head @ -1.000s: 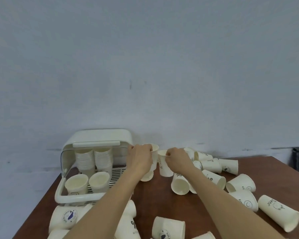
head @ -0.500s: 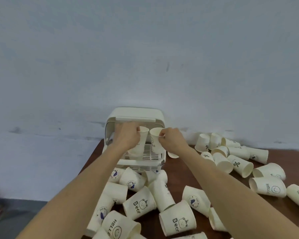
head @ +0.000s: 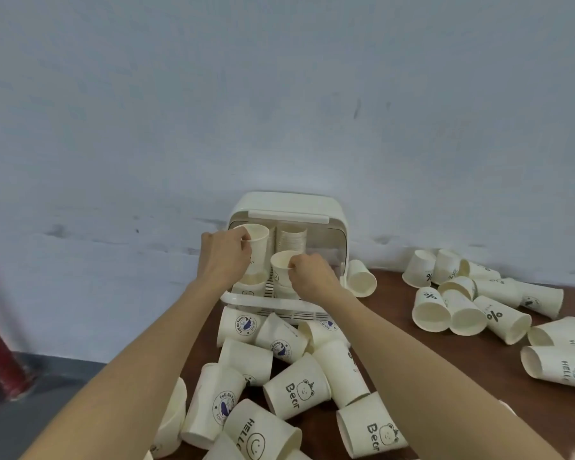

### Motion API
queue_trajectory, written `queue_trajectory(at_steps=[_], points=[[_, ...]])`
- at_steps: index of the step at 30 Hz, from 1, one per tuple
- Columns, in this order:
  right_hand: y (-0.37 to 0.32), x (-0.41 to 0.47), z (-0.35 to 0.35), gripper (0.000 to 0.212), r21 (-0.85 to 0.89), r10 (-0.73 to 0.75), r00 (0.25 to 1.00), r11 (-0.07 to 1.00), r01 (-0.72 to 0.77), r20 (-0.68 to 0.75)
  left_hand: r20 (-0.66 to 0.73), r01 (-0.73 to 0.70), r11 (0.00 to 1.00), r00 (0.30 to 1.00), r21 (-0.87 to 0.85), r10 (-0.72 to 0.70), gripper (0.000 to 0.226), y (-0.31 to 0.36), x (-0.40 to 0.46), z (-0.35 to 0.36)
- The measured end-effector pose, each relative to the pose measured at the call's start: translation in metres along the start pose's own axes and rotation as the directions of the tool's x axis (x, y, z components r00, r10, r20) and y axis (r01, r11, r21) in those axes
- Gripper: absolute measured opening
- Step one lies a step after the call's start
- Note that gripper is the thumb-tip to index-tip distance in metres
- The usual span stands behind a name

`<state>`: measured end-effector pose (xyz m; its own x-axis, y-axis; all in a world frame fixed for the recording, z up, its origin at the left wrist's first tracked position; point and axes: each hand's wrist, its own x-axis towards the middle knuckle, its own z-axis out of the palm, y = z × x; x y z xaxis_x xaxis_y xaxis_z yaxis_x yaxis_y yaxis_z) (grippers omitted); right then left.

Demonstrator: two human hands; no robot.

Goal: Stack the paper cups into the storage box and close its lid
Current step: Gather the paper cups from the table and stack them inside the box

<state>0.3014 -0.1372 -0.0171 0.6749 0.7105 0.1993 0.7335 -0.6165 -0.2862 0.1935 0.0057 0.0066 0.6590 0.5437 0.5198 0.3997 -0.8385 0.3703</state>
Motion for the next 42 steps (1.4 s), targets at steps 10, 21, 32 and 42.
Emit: queue_trajectory(at_steps=[10, 21, 32, 42], points=[[0.004, -0.013, 0.018, 0.022, -0.099, -0.007, 0.991, 0.995, 0.021, 0.135, 0.121, -0.058, 0.998, 0.991, 0.032, 0.053, 0.018, -0.007, -0.012, 0.018], [0.001, -0.024, 0.009, 0.031, -0.079, -0.061, 0.992, 0.994, 0.07, 0.109, 0.316, -0.083, 0.94, 0.949, 0.332, -0.027, 0.028, -0.015, -0.024, 0.029], [0.029, -0.052, -0.038, 0.026, -0.125, 0.012, 0.999, 0.992, -0.005, 0.048, 0.274, -0.118, 0.981, 0.959, 0.156, 0.072, 0.031, 0.041, -0.032, 0.028], [0.102, -0.102, -0.087, 0.026, -0.074, 0.174, 0.984, 0.982, -0.176, -0.03, 0.317, -0.28, 0.958, 0.916, 0.068, 0.245, 0.032, 0.145, -0.052, 0.052]])
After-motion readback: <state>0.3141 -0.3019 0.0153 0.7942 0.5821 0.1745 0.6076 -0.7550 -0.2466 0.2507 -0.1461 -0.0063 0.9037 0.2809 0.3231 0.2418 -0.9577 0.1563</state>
